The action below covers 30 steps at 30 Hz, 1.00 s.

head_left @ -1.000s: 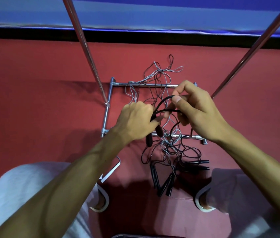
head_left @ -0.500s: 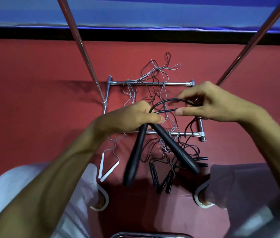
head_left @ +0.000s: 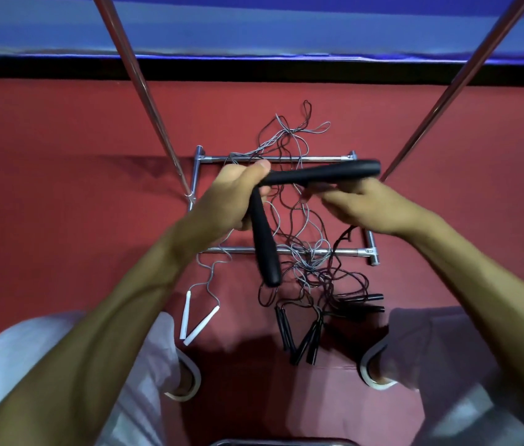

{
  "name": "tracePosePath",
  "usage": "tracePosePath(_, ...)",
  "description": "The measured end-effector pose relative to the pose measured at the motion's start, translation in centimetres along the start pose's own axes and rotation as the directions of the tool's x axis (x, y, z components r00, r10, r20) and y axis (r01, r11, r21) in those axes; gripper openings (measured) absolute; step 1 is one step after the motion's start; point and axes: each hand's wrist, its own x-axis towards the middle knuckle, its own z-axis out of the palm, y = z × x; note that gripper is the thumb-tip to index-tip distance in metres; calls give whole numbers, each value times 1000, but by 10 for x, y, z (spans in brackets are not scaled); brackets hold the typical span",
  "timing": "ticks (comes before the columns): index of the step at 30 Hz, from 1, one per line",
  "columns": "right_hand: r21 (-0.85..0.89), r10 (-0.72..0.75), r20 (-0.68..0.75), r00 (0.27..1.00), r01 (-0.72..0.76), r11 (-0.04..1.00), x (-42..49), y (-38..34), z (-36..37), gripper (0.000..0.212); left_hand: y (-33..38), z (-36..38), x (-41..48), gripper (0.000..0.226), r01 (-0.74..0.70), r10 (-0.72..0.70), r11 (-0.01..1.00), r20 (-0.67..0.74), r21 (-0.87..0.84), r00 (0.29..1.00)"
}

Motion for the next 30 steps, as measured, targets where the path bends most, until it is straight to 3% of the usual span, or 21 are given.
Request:
tracePosePath(3, 240, 84, -38, 996, -73, 968, 8, 1, 37, 26, -6, 8, 9, 37, -3, -15, 998, -269, -66, 963)
tracePosePath(8, 458, 221, -74, 972, -163, 874, 9, 6, 97, 22, -33, 11, 26, 61, 5, -38, 998, -553, -61, 832)
tracePosePath(10, 538, 274, -143, 951, -157, 828, 10, 3, 116, 30, -38, 14, 28, 53, 38, -100, 993, -633, -111, 768)
tracePosePath(12, 521, 252, -195, 948, -118, 846, 8, -1, 128, 43, -32, 19, 21, 39, 61, -162, 983, -671, -171, 724)
tracePosePath(14, 540, 284, -200, 938, -137, 830, 3, -7, 132, 42, -31, 20, 20, 37, 87, -114, 993, -688, -74, 717)
tracePosePath(16, 639, 384, -131, 914, -218, 738, -2, -14, 125, 26, -32, 20, 16, 46, 114, 22, 982, -686, 152, 727)
tracePosePath(18, 776, 486, 51, 873, -341, 531, -4, -21, 109, 22, -31, 19, 12, 53, 116, 156, 929, -654, 353, 740)
tracePosePath(20, 834, 497, 240, 834, -439, 335, -6, -23, 91, 24, -35, 19, 13, 55, 136, 232, 871, -640, 472, 732)
tracePosePath(21, 827, 480, 301, 824, -476, 298, -6, -24, 84, 25, -36, 19, 14, 55, 141, 261, 852, -642, 504, 721)
tracePosePath(27, 761, 433, 418, 798, -569, 313, -9, -22, 76, 28, -31, 18, 16, 45, 81, 469, 764, -638, 640, 611)
tracePosePath(29, 730, 450, 378, 809, -560, 393, -11, -25, 78, 24, -36, 17, 18, 40, 54, 560, 696, -589, 716, 582)
tracePosePath(30, 687, 456, 322, 830, -536, 491, -12, -26, 80, 22, -38, 16, 19, 39, 57, 593, 647, -549, 760, 588)
